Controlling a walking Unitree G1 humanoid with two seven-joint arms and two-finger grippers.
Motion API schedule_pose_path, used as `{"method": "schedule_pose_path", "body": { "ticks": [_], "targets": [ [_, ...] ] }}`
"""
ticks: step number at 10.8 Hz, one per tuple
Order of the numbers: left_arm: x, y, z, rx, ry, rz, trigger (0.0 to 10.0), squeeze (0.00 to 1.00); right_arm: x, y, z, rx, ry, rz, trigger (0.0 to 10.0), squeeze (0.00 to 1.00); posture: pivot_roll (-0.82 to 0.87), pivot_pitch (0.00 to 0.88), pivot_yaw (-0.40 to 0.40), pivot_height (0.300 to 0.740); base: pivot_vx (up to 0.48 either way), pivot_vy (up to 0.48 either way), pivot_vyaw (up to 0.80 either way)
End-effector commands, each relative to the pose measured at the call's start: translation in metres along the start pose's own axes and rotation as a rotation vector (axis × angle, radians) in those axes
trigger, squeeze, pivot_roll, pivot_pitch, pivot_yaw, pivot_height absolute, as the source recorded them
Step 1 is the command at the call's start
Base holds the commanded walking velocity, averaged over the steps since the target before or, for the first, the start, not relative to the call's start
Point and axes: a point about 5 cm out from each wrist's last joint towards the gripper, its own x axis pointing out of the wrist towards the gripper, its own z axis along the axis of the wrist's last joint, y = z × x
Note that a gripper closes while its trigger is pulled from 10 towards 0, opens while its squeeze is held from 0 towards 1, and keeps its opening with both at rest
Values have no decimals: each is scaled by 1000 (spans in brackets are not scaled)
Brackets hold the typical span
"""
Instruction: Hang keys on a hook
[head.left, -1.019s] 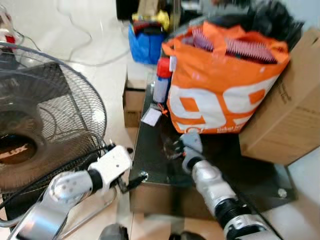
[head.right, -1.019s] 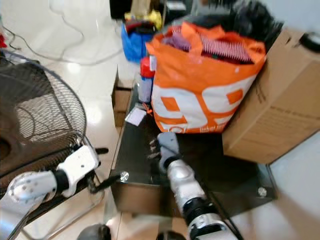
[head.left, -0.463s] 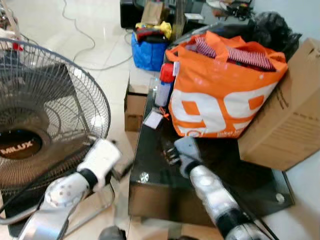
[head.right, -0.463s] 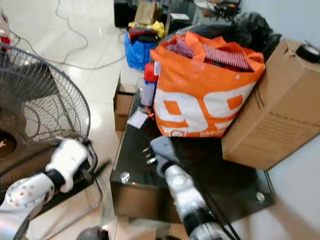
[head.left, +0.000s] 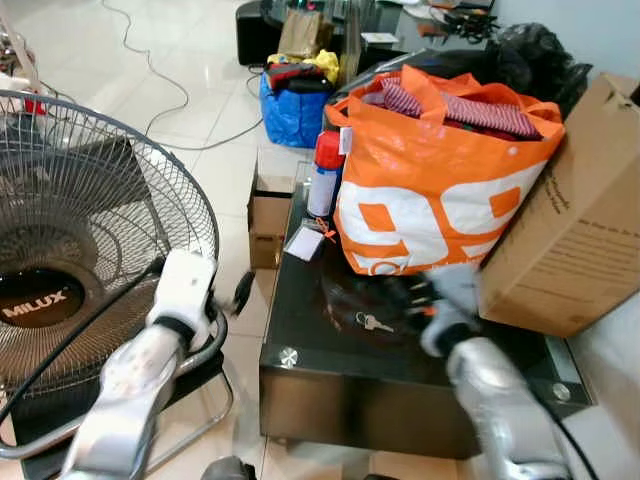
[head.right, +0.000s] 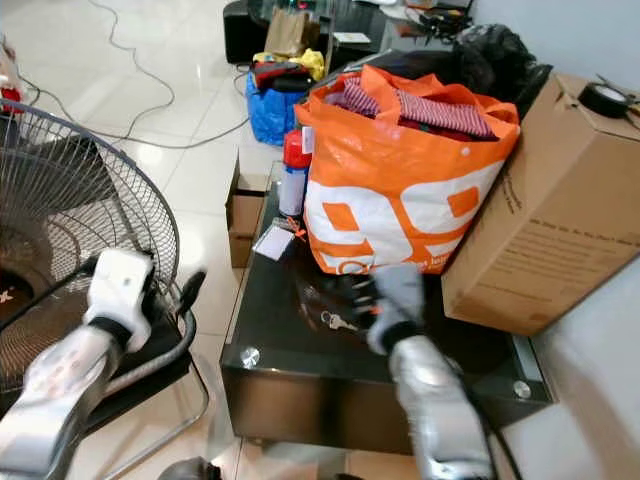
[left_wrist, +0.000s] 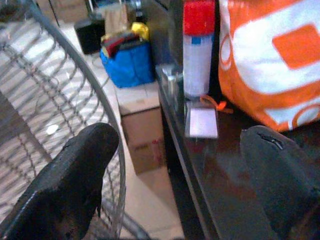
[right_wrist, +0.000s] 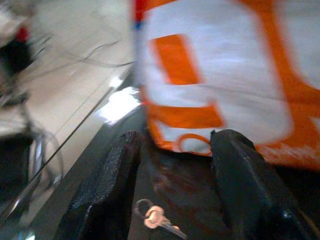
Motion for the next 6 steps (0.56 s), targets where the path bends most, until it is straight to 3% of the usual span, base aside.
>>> {"method": "schedule_pose_path", "body": {
  "ticks": [1, 3, 4, 5, 6],
  "targets": [
    [4, -1, 2, 23, -7, 22, 10000, 0, -6, -10, 4, 56, 2, -71, 10000, 1000, 27, 0, -72, 740, 0, 0, 0],
    [12, -2, 4, 13, -24, 29, 10000, 0, -7, -18, 4, 61, 33, -147, 10000, 1000, 32, 0, -65, 740, 0, 0, 0],
    [16, -2, 3, 11, -23, 22, 10000, 0, 1, -20, 12, 21, 27, -159, 10000, 1000, 35, 0, -58, 740, 0, 0, 0],
    [20, -2, 4, 6, -27, 18, 10000, 0, 7, -20, 18, -34, 30, -157, 10000, 0, 36, 0, -57, 740, 262, 0, 0],
    [22, -2, 4, 8, -31, 15, 10000, 0, 7, -20, 20, -32, 14, -155, 10000, 0, 39, 0, -59, 740, 292, 0, 0]
  ]
}}
